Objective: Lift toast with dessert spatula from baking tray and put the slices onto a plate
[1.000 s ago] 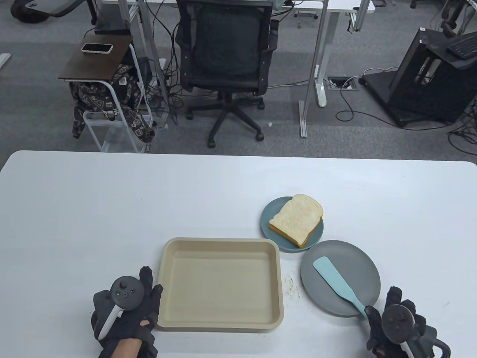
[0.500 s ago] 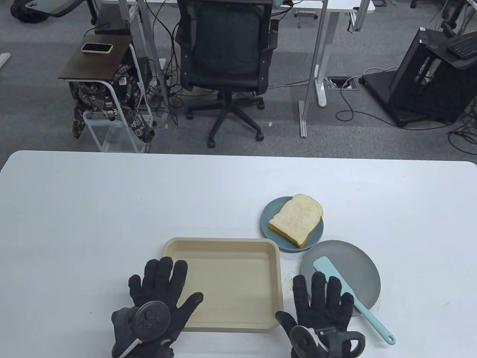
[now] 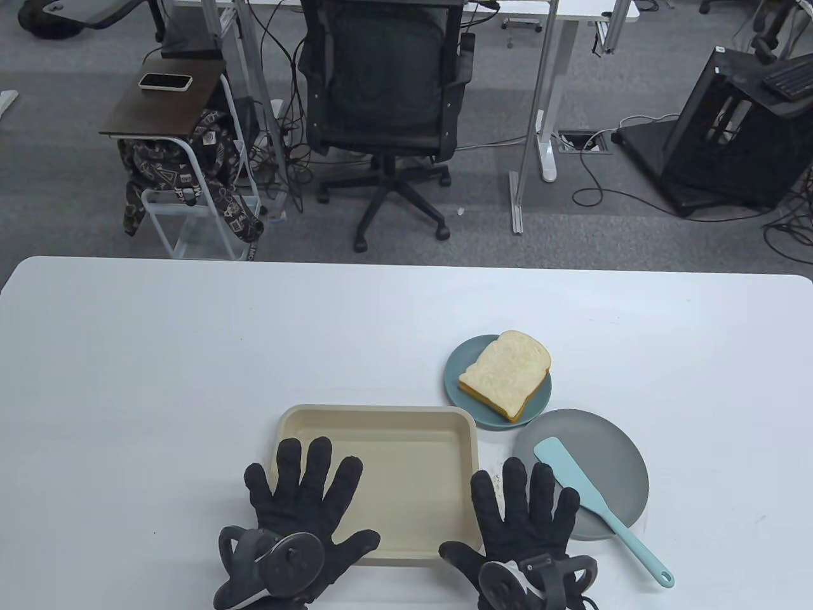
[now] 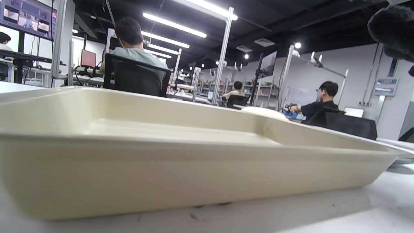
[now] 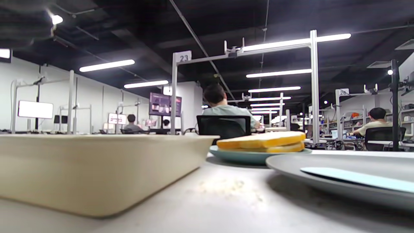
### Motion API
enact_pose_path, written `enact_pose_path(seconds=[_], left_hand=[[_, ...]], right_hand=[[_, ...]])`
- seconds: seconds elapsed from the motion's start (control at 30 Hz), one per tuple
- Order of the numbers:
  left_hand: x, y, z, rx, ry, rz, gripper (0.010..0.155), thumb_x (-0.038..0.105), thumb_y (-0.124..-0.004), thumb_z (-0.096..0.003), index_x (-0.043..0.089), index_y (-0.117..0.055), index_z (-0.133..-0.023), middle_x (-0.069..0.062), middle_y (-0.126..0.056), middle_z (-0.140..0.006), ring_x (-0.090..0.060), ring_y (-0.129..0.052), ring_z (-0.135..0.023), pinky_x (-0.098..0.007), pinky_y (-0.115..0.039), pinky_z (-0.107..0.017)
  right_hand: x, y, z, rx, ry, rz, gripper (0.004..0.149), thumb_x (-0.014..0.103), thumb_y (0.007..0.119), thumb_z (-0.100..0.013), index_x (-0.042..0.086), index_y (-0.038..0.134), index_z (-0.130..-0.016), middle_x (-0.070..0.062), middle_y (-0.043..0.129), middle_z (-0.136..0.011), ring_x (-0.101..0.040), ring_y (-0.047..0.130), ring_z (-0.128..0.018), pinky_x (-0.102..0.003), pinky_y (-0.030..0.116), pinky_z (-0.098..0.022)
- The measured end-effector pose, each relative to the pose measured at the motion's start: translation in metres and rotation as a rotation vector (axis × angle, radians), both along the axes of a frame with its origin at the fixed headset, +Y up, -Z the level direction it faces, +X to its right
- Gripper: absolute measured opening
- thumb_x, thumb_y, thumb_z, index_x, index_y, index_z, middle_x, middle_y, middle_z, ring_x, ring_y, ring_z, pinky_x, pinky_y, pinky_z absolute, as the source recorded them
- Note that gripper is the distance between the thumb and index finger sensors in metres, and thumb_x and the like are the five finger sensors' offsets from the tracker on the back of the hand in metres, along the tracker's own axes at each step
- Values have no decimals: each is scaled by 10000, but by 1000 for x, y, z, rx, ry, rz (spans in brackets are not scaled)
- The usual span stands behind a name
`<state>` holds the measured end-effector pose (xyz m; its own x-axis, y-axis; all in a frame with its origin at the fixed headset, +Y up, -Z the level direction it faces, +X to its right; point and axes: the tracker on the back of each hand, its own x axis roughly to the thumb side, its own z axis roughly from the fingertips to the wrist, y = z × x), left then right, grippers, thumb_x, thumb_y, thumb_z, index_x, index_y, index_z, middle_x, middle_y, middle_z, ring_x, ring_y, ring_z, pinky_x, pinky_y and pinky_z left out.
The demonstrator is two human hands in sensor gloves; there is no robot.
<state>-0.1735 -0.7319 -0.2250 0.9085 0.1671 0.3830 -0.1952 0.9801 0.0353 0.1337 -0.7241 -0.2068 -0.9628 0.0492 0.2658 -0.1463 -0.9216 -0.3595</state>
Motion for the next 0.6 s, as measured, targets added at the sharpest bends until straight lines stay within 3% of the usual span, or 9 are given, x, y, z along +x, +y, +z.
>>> enact_pose_path(seconds=[0.13, 0.47, 0.6], left_hand=[[-1, -5, -5, -28, 3, -92, 907, 865, -494, -515, 414, -87, -1188, 13, 123, -1252, -459, 124, -1107, -843, -31, -635], [-3, -3, -5, -44, 24, -59, 902, 859, -490, -519, 412, -78, -1185, 9, 117, -1253, -452, 113, -1115, -843, -32, -637], [-1, 0, -5, -58, 25, -58, 907, 863, -482, -519, 410, -69, -1186, 7, 124, -1252, -454, 116, -1114, -844, -31, -636]], right_hand=[[7, -3, -2, -25, -19, 6, 954, 792, 530, -378, 304, 73, -1059, -155, -64, -1099, -540, 2, -978, -832, 144, -592], [5, -10, -4, -70, -18, -2, 948, 779, 540, -384, 297, 85, -1061, -163, -46, -1103, -540, 17, -982, -835, 138, -587], [4, -9, -3, -36, 4, -25, 930, 755, 568, -390, 282, 149, -1072, -174, 31, -1118, -538, 55, -988, -833, 146, -588]])
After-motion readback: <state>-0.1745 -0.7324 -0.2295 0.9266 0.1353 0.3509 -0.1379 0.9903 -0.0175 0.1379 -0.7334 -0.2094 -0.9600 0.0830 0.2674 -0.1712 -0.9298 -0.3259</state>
